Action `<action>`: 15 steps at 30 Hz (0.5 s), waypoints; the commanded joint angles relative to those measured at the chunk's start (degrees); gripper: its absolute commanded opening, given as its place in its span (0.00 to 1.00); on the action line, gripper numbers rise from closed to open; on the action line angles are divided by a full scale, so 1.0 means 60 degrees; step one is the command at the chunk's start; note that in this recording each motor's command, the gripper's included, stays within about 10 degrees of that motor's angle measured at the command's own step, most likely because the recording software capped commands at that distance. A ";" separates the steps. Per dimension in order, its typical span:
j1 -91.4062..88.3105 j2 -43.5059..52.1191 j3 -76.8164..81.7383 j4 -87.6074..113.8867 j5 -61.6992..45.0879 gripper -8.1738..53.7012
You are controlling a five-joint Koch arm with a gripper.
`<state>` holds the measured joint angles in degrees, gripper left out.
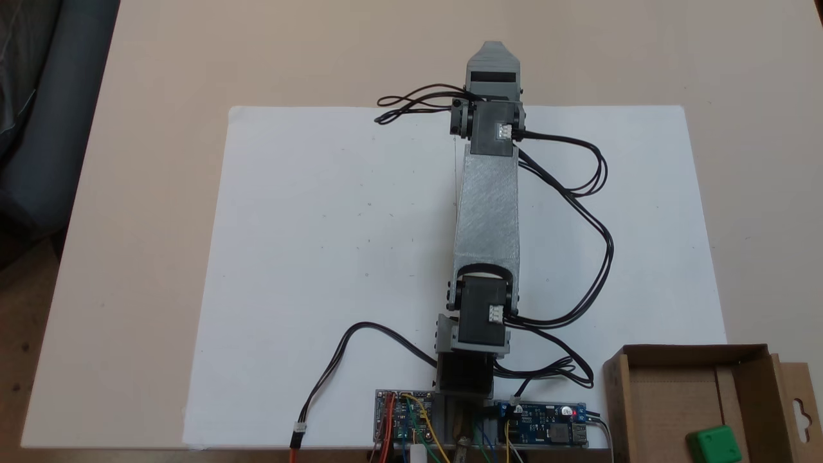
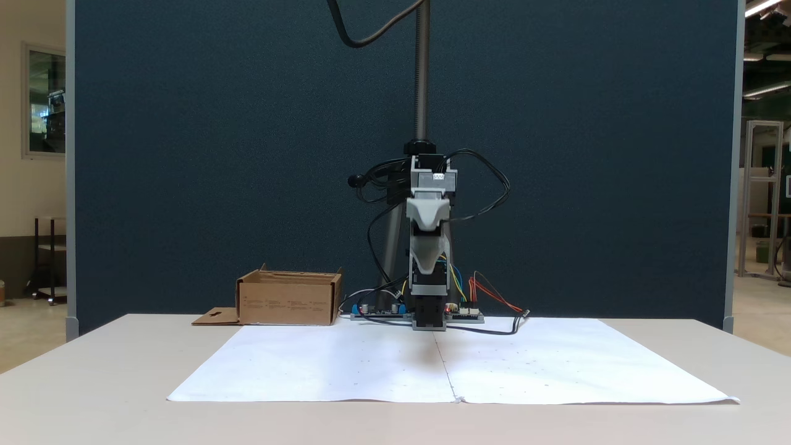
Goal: Grasp a green dice and put it in the bin.
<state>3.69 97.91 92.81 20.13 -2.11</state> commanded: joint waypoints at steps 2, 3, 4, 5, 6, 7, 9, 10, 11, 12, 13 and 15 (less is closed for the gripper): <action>0.0044 0.0981 0.0293 -0.1960 0.0029 0.84; 0.0059 0.1143 0.0498 -0.2297 0.0029 0.85; 0.0088 0.1260 0.0776 -0.2663 0.0029 0.86; 0.0103 0.1465 0.1128 -0.3014 0.0029 0.86; 0.0103 0.1582 0.1436 -0.3366 0.0029 0.86; 0.0103 0.1729 0.1714 -0.3688 0.0029 0.86; 0.0117 0.1992 0.2212 -0.4318 0.0015 0.86; 0.0117 0.2124 0.2461 -0.4538 0.0000 0.86; 0.0117 0.2285 0.2739 -0.4860 0.0000 0.86; 0.0117 0.2461 0.3047 -0.5168 0.0000 0.86; 0.0103 0.2549 0.3369 -0.5519 0.0000 0.86; 0.0103 0.2739 0.4277 -0.6090 -0.0029 0.86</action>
<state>3.96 111.80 118.39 -8.70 -2.20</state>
